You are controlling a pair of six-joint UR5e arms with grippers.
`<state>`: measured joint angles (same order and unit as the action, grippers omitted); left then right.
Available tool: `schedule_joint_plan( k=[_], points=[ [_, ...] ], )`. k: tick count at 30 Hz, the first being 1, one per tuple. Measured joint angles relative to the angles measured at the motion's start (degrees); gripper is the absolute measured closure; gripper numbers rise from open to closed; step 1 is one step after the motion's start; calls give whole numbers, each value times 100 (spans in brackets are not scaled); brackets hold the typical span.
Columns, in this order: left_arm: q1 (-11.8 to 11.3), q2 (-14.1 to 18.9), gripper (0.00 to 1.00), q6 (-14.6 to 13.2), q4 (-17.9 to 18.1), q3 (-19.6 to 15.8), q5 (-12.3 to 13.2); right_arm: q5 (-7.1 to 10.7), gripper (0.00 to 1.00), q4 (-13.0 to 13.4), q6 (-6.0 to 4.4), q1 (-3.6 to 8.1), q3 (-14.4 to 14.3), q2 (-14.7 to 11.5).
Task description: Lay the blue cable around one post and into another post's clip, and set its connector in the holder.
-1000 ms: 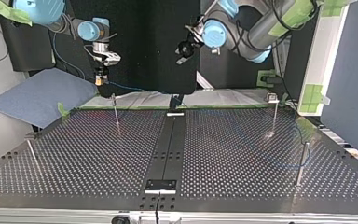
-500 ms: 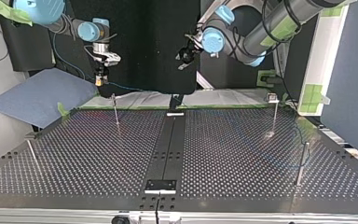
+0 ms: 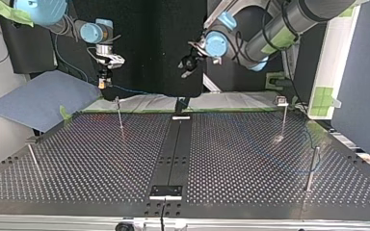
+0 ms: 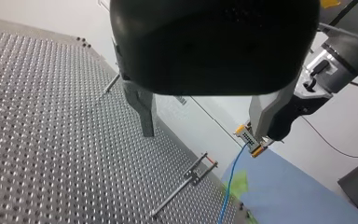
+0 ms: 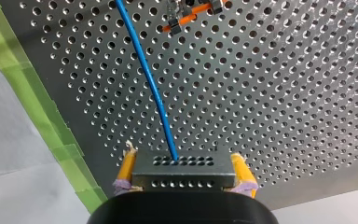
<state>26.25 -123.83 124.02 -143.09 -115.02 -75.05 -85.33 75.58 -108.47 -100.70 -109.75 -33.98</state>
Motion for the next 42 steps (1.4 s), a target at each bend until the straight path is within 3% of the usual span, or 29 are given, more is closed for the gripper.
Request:
schedule_joint_plan(
  k=[14,20,24,34,42],
  points=[
    [333,-652,0,-648,680,659,601,5,100,-33,0,0,1,0],
    [368,-768,0,-929,957,925,684,7,100,-34,0,-4,0,0],
    [333,-808,0,-1018,1134,991,582,7,100,-34,0,-8,0,0],
    [311,-1253,0,-882,1632,1294,142,6,100,-50,8,-25,1,0],
    [341,-1456,0,-1196,2107,1325,-327,12,100,-38,29,-39,1,1]
  ],
)
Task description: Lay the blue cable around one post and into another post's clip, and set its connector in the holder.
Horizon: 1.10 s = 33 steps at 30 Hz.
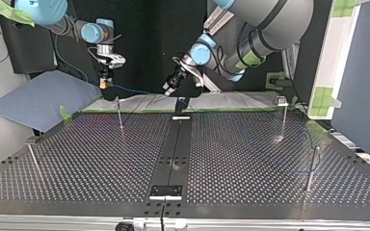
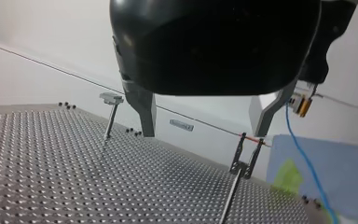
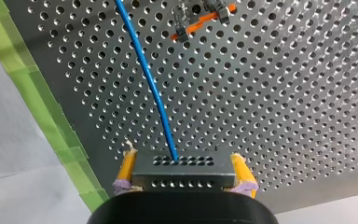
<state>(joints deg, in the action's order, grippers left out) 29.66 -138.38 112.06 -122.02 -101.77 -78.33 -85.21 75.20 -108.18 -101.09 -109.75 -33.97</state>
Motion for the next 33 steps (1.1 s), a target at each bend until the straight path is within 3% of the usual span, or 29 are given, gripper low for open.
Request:
schedule_joint_plan(
  k=[4,15,27,33],
  points=[
    [36,-4,0,-194,74,1,-198,3,100,3,4,-5,0,1],
    [248,-7,0,-692,-250,-35,-697,-3,100,-29,12,-12,0,0],
    [165,-6,0,-1284,-744,-42,-1290,4,100,-24,12,-13,0,0],
    [253,-7,0,-1604,-590,-40,-1610,4,100,-34,11,-12,0,-1]
  ],
)
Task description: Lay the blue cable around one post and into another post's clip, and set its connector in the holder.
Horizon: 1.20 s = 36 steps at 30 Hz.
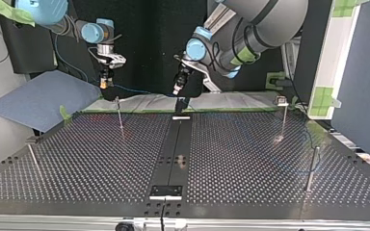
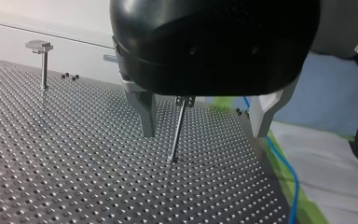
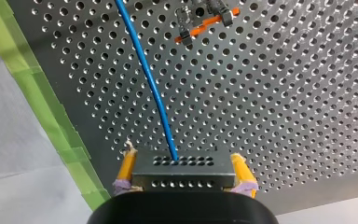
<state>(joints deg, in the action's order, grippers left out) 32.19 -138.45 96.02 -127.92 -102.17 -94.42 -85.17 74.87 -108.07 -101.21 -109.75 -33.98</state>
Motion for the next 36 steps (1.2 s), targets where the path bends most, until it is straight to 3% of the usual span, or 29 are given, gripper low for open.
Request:
schedule_joint_plan(
  k=[10,20,29,36],
  points=[
    [202,-245,0,-353,414,204,-435,0,100,-3,1,7,0,0],
    [247,-747,0,-363,359,457,-908,0,100,-5,3,9,0,0],
    [255,-1187,0,-346,387,488,-954,0,100,2,4,9,0,0],
    [327,-1246,0,-352,190,749,-940,0,100,3,4,9,0,0]
  ],
)
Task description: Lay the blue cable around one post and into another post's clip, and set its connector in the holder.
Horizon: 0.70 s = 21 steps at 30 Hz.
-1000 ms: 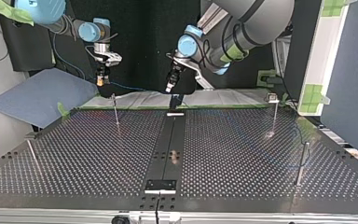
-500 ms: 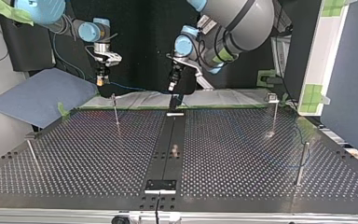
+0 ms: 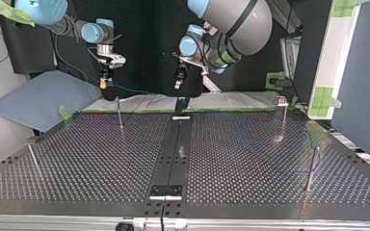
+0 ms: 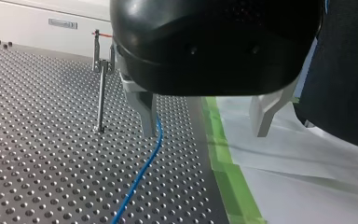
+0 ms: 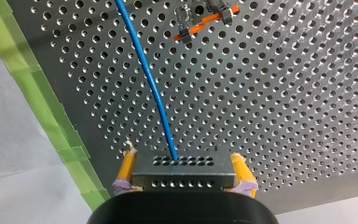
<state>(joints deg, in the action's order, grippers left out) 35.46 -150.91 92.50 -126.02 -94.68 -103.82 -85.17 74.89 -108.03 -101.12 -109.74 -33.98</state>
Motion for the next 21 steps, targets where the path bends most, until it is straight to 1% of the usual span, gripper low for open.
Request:
schedule_joint_plan(
  k=[5,13,16,21],
  points=[
    [79,-3,0,-14,-75,225,15,0,100,0,0,0,0,0],
    [164,-6,0,-150,-40,387,3,0,100,-8,0,-7,0,0],
    [179,-39,0,-252,-35,469,-15,0,100,-14,0,-8,0,2],
    [200,-228,0,-496,-224,702,-139,0,100,-17,0,-9,0,2]
  ],
)
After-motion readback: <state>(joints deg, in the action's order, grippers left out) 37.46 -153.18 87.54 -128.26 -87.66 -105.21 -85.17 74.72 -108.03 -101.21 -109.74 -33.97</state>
